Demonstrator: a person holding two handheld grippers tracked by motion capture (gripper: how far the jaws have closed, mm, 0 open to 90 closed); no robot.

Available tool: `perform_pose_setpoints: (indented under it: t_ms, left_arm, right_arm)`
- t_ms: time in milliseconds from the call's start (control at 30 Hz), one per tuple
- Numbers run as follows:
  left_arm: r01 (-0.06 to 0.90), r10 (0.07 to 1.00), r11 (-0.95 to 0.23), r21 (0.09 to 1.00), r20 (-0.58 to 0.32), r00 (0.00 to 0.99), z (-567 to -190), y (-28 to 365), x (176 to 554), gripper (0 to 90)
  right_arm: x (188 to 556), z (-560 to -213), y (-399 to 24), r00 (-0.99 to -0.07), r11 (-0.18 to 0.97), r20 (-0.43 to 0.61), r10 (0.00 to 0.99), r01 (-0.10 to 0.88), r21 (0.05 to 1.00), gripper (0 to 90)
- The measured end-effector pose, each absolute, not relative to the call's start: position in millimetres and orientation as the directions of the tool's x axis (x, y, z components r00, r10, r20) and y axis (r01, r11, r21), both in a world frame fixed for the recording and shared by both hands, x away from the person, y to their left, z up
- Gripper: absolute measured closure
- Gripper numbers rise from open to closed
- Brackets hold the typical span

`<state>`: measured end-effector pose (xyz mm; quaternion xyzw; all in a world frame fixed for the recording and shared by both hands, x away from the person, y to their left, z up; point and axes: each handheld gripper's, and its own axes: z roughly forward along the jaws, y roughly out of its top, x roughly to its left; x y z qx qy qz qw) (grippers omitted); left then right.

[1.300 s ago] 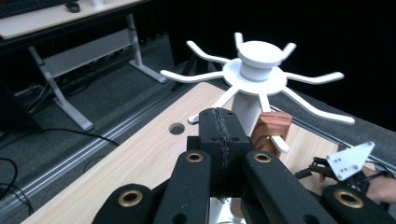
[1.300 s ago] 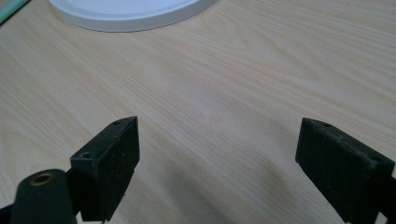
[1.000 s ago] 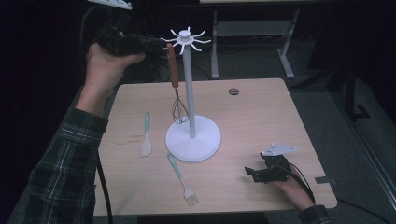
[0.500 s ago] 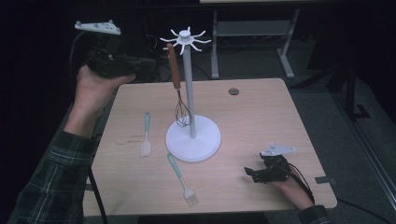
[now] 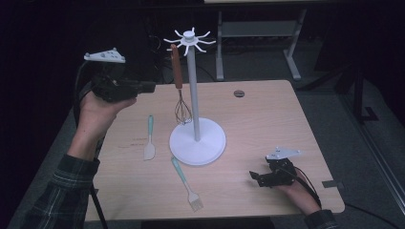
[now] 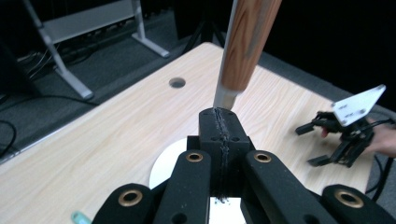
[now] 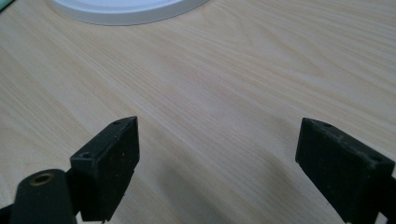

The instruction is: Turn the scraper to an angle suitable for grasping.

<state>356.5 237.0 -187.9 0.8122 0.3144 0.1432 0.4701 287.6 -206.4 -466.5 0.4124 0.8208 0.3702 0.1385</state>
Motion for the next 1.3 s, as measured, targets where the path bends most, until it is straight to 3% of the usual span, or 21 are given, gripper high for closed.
perform_pose_setpoints:
  t_ms: [433, 1033, 1300]
  left_arm:
    - [0.438, 0.676, -0.413, 0.798, -0.055, 0.735, -270.6, 241.2, 360.7, 89.8]
    - [0.546, 0.75, -0.396, 0.738, -0.084, 0.656, -373.9, 259.7, 385.2, 89.9]
    - [0.573, 0.784, -0.387, 0.722, -0.069, 0.616, -402.1, 262.2, 393.8, 89.9]
  right_arm:
    - [287.5, -466.5, -206.1, -0.624, 0.386, 0.079, 0.777, 0.572, 0.724, 13.6]
    - [288.4, -467.4, -206.5, -0.624, 0.389, 0.08, 0.777, 0.576, 0.72, 13.6]
    - [288.9, -468.0, -206.6, -0.625, 0.389, 0.08, 0.776, 0.576, 0.719, 13.6]
